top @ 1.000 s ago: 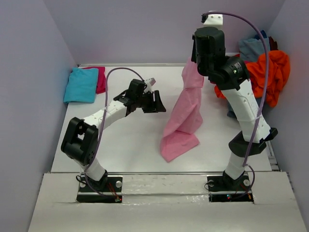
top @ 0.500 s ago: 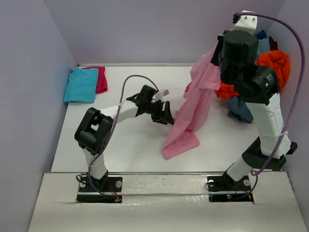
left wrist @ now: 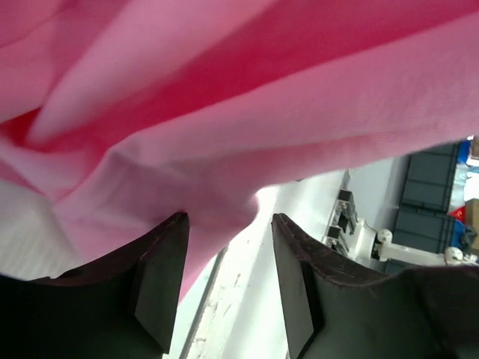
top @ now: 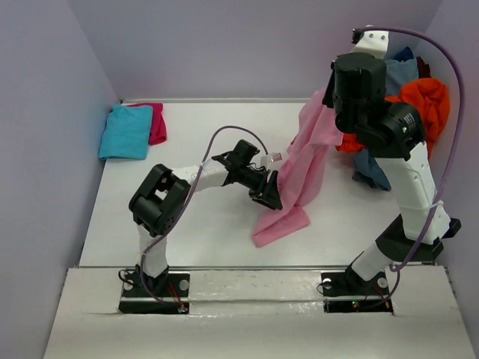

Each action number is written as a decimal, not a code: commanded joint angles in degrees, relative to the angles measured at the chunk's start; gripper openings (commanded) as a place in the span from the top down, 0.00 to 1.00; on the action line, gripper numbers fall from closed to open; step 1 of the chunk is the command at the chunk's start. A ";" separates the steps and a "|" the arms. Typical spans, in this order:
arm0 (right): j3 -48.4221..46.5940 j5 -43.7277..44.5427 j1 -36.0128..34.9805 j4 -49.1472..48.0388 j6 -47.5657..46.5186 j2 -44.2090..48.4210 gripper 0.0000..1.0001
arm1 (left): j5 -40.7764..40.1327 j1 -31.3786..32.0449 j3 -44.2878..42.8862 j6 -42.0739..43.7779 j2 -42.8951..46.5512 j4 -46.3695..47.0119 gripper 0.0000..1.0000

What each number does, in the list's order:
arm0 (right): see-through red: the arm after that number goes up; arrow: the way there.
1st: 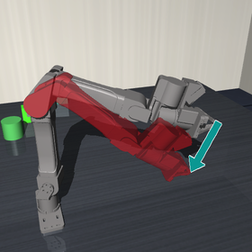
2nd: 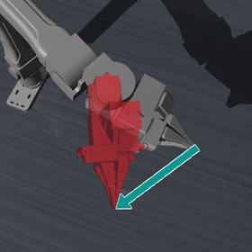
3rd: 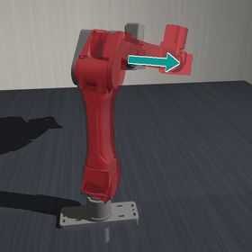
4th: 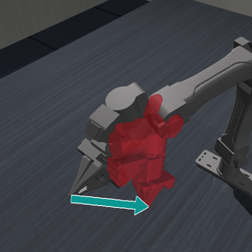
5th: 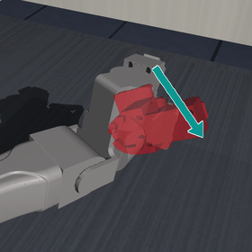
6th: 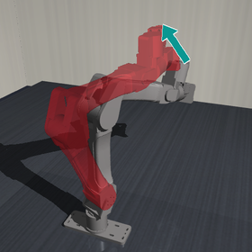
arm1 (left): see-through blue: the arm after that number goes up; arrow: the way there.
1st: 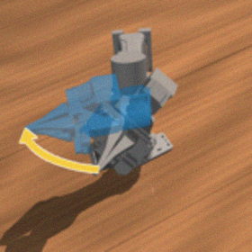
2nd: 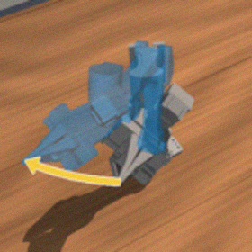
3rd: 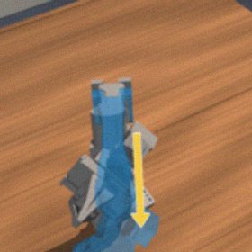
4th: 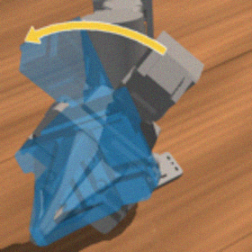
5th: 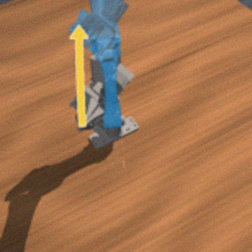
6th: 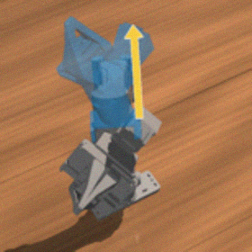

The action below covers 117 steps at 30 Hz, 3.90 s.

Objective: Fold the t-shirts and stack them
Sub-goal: Flatten out the crumpled T-shirt at the center of the board.

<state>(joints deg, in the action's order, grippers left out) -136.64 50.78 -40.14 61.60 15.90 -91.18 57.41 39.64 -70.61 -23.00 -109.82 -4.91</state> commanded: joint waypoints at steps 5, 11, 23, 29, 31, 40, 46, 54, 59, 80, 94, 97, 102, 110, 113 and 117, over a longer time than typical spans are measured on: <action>0.67 1.86 0.24 -0.78 1.50 3.02 0.93 | 5.08 1.14 -3.48 -0.64 -0.57 2.27 0.70; 1.02 2.04 0.24 -0.08 2.29 3.90 0.93 | -3.60 1.14 -4.89 2.43 0.57 -3.69 0.43; -0.21 3.35 0.24 2.73 3.17 6.09 0.93 | -10.38 1.14 -4.36 3.49 -0.75 -4.14 0.23; 0.41 4.32 0.24 3.70 3.61 7.59 0.93 | -12.93 1.14 -5.85 4.46 -1.18 -5.02 0.23; 0.23 4.50 0.24 3.96 3.87 7.86 0.93 | -13.37 1.14 -6.12 4.64 -2.06 -5.20 0.24; -0.03 5.38 0.24 5.72 4.75 8.91 0.93 | -15.13 1.14 -7.26 5.16 -3.56 -6.08 0.24; 0.32 5.82 0.24 6.51 5.19 9.44 0.93 | -17.15 0.62 -7.35 5.08 -2.77 -5.47 0.24; 0.50 5.64 0.24 6.42 5.28 9.53 0.93 | -12.69 0.09 -6.48 3.06 -5.31 -1.61 0.26; 0.58 5.55 0.24 5.90 5.11 9.52 0.93 | -6.71 0.09 -7.61 2.18 -7.24 0.68 0.28; 4.27 3.01 0.24 4.75 5.98 8.03 0.93 | -33.56 0.18 -9.02 5.60 10.05 -9.59 0.94; 4.36 0.02 0.24 4.49 7.48 7.06 0.93 | -82.69 0.18 -14.82 9.38 25.25 -25.24 0.94; 4.10 -0.51 0.24 4.49 7.83 7.06 0.93 | -88.32 0.18 -13.51 8.16 28.60 -25.59 0.94; 3.92 -0.60 0.24 4.93 8.44 7.50 0.93 | -97.20 0.18 -10.52 2.45 37.12 -25.42 0.94; 9.19 -5.25 0.24 2.83 9.15 9.87 0.93 | -99.43 0.18 -4.02 1.47 47.58 -21.65 0.94; 12.09 -8.07 0.24 0.45 9.06 12.42 0.93 | -97.14 0.18 -2.26 2.00 50.49 -20.76 0.94; 16.04 -9.39 0.24 -3.15 7.49 16.46 0.93 | -96.70 0.18 0.90 2.61 55.05 -18.92 0.94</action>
<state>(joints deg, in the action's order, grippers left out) -122.58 43.20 -40.14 65.98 24.21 -80.05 -37.78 40.01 -72.20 -20.18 -59.70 -29.47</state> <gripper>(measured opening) 0.074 0.117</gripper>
